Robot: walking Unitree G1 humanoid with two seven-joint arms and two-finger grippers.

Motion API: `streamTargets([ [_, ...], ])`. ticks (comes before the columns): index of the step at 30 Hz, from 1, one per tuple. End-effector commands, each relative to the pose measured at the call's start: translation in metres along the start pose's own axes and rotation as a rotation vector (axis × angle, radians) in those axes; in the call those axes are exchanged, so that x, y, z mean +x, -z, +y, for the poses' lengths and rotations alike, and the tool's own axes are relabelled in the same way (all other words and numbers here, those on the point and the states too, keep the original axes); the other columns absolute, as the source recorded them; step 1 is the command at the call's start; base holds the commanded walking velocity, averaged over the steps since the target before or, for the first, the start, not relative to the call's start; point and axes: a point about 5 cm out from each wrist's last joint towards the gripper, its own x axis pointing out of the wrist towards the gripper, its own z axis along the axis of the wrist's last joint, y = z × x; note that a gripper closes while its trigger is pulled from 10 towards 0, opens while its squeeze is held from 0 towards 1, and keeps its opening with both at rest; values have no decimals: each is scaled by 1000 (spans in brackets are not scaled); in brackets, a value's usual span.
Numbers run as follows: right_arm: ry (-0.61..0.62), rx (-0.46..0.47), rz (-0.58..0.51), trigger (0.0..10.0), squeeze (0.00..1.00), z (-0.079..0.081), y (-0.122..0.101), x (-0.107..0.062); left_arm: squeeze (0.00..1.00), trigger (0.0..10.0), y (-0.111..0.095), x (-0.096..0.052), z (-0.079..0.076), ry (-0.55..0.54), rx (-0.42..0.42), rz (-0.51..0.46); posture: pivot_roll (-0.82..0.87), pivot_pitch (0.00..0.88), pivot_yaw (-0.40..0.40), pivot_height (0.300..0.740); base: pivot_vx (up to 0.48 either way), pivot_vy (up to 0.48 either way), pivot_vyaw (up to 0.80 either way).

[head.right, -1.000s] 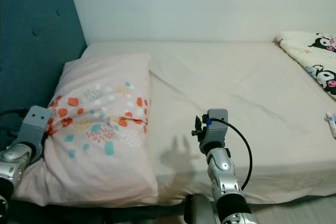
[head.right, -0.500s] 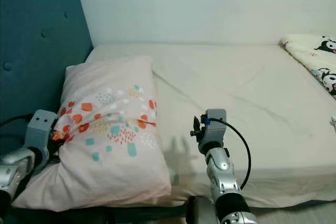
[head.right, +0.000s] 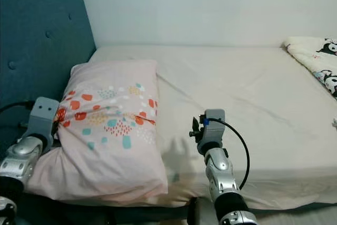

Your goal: Clean up the room

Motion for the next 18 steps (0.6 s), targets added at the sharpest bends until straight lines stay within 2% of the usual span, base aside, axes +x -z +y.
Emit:
streamTargets([
  [1, 12, 10, 2, 10000, 0, -1, 1, 0, 153, 10000, 2, 2, -4, -5, -8, 19, 59, 24, -86, 561, 0, 0, 0],
  [2, 11, 10, 4, 10000, 0, -1, 2, 0, 1000, 10000, 3, 1, -2, -11, -18, 23, 61, 23, -88, 561, 0, 0, 0],
  [4, 10, 10, 6, 10000, 0, -1, 2, -1, 1000, 10000, 4, 1, -1, -13, -24, 28, 61, 23, -88, 561, 0, 0, 0],
  [7, 3, 12, 10, 10000, 0, 1, 4, -1, 1000, 10000, 12, -2, 5, -29, 14, 50, 63, 21, -86, 561, 0, 0, 0],
  [8, 2, 12, 11, 10000, 0, 2, 4, -1, 494, 10000, 15, -5, 11, -29, 39, 59, 63, 19, -81, 561, 0, 0, 0],
  [9, 2, 12, 11, 10000, 0, 2, 4, -1, 494, 10000, 15, -5, 11, -29, 39, 59, 63, 19, -81, 561, 0, 0, 0],
  [10, 1, 12, 11, 10000, 0, 2, 4, -1, 0, 10000, 16, -8, 16, -33, 48, 61, 63, 19, -81, 561, 0, 0, 0],
  [12, 2, 14, 11, 10000, 0, 2, 4, -1, 0, 10000, 16, -12, 21, -40, 46, 56, 64, 16, -80, 561, 0, 0, 0],
  [14, 3, 18, 13, 10000, 0, 1, 5, -2, 0, 10000, 7, -24, 36, -46, 10, -17, 73, 11, -87, 561, 0, 0, 0],
  [16, 3, 18, 13, 10000, 0, 1, 5, -2, 0, 10000, 7, -24, 36, -46, 10, -17, 73, 11, -87, 561, 0, 0, 0],
  [17, 2, 19, 15, 10000, 0, 1, 6, -2, 0, 10000, 1, -29, 41, -40, -5, -58, 80, 10, -93, 561, 0, 0, 0],
  [18, -15, 18, 24, 10000, 0, 4, 8, -3, 0, 10000, -21, -42, 49, 26, -73, -209, 91, 6, -103, 561, 0, 0, 0],
])
